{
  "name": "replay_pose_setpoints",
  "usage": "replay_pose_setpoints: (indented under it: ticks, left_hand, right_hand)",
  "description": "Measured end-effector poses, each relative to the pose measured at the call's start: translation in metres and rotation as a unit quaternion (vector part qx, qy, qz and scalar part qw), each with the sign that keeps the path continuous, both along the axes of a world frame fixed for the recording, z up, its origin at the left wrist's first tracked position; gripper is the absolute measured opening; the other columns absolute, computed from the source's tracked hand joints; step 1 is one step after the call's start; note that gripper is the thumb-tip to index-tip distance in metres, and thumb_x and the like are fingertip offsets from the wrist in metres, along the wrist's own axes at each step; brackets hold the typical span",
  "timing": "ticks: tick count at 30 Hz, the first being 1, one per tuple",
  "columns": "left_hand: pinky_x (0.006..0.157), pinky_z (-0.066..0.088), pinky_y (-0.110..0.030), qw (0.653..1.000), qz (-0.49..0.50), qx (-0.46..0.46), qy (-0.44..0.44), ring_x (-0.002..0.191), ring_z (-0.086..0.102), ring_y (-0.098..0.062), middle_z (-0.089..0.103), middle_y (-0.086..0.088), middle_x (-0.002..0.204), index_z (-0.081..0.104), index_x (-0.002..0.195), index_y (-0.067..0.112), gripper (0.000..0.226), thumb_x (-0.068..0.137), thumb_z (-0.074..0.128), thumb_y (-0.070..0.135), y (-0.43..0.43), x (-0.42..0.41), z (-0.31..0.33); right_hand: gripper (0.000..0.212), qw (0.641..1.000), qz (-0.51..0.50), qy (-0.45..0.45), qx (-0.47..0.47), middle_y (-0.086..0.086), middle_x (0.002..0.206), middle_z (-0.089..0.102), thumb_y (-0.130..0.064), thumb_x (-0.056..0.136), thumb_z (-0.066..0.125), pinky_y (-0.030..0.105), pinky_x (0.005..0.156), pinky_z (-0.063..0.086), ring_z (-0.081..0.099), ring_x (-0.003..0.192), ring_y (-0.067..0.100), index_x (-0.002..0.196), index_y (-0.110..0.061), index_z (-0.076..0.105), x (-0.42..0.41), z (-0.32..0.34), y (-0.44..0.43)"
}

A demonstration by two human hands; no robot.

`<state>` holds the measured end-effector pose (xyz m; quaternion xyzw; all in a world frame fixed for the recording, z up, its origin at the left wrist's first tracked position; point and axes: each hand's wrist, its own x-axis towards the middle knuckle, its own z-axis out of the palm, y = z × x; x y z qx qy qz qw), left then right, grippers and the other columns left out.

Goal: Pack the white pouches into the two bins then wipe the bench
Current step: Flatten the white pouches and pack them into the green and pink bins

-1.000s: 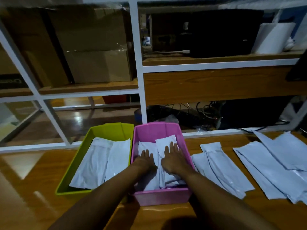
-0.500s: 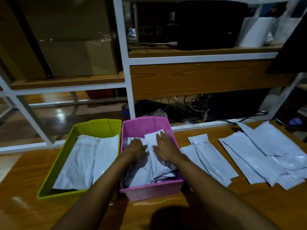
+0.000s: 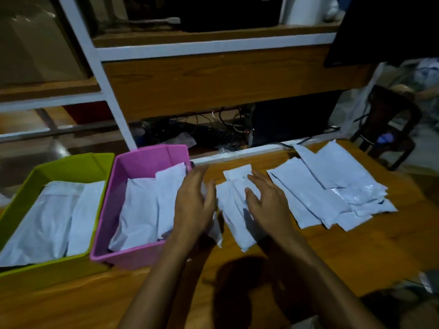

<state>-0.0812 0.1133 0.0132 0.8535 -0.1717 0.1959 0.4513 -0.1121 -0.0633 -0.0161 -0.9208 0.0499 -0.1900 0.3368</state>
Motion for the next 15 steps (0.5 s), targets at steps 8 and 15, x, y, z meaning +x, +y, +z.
replay_pose_setpoints:
  ticks: [8, 15]
  left_hand:
    - [0.091, 0.033, -0.02, 0.988, 0.028, 0.109, 0.109, 0.116, 0.052, -0.03, 0.057, -0.017, 0.126, 0.052, 0.128, 0.003, 0.038, 0.09, 0.05, -0.002, -0.085, 0.006, -0.07]
    - [0.093, 0.048, -0.039, 0.952, 0.102, 0.207, 0.202, 0.11, 0.053, -0.033, 0.054, -0.021, 0.12, 0.05, 0.121, -0.005, 0.039, 0.082, 0.056, -0.001, -0.109, 0.043, -0.139]
  right_hand:
    - [0.041, 0.996, 0.05, 0.067, -0.033, 0.005, 0.146, 0.047, -0.025, 0.097, 0.052, 0.031, 0.11, 0.031, 0.042, 0.134, 0.023, 0.135, -0.012, 0.053, 0.029, -0.051, -0.08]
    - [0.055, 0.98, 0.141, 0.112, -0.081, 0.009, 0.157, 0.028, -0.027, 0.098, 0.051, 0.034, 0.117, 0.024, 0.024, 0.146, 0.025, 0.147, -0.01, 0.033, 0.08, -0.097, -0.084]
